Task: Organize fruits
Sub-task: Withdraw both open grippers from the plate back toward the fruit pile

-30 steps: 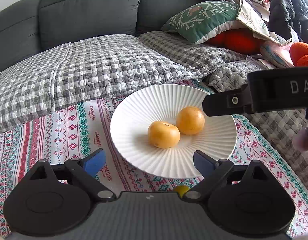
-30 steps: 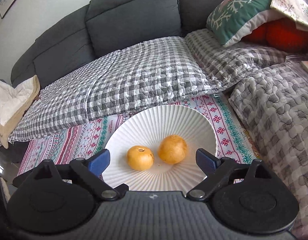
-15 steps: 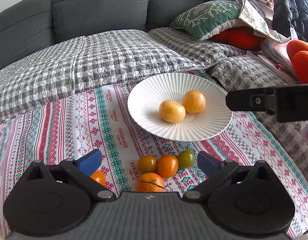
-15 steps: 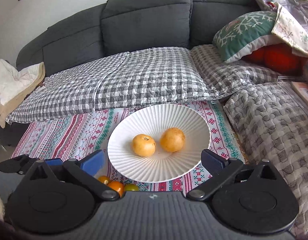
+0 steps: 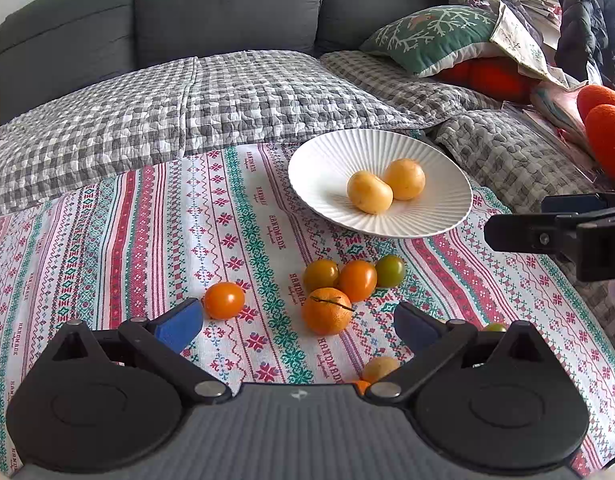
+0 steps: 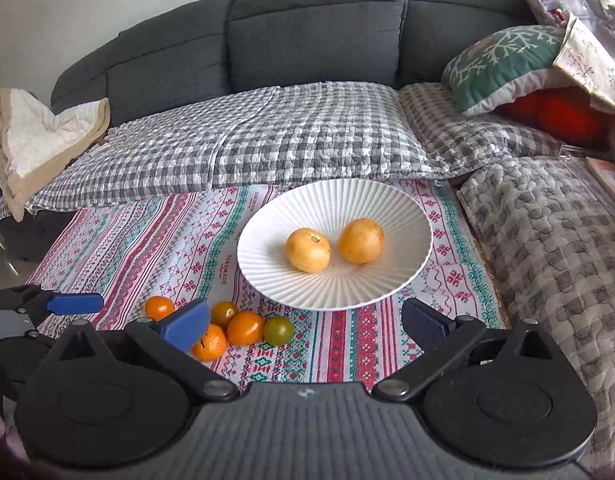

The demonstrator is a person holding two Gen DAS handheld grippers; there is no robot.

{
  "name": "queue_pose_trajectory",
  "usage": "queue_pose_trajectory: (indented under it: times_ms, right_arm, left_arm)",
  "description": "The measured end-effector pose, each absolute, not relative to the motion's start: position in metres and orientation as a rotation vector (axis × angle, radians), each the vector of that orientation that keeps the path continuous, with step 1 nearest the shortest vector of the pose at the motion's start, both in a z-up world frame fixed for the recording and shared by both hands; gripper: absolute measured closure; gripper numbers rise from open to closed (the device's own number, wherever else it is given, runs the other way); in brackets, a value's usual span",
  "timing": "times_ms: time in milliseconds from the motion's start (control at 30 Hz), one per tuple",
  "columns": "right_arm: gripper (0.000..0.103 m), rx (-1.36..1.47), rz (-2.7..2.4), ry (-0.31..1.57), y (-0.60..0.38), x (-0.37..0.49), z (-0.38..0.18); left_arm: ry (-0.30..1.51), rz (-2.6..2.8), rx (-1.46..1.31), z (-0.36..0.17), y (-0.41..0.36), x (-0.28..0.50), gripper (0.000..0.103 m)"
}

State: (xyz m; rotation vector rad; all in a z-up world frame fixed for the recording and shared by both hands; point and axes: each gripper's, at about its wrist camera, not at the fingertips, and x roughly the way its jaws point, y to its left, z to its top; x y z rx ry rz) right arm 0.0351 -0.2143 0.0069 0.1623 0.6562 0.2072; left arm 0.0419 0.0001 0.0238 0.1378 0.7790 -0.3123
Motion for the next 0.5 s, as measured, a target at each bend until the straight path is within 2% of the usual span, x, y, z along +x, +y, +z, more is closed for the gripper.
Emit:
queue_pose_trajectory:
  times_ms: [500]
  right_arm:
    - [0.000, 0.051, 0.290, 0.673, -0.206, 0.008, -0.017]
  left_arm:
    - [0.777, -0.297, 0.160, 0.011, 0.029, 0.017, 0.008]
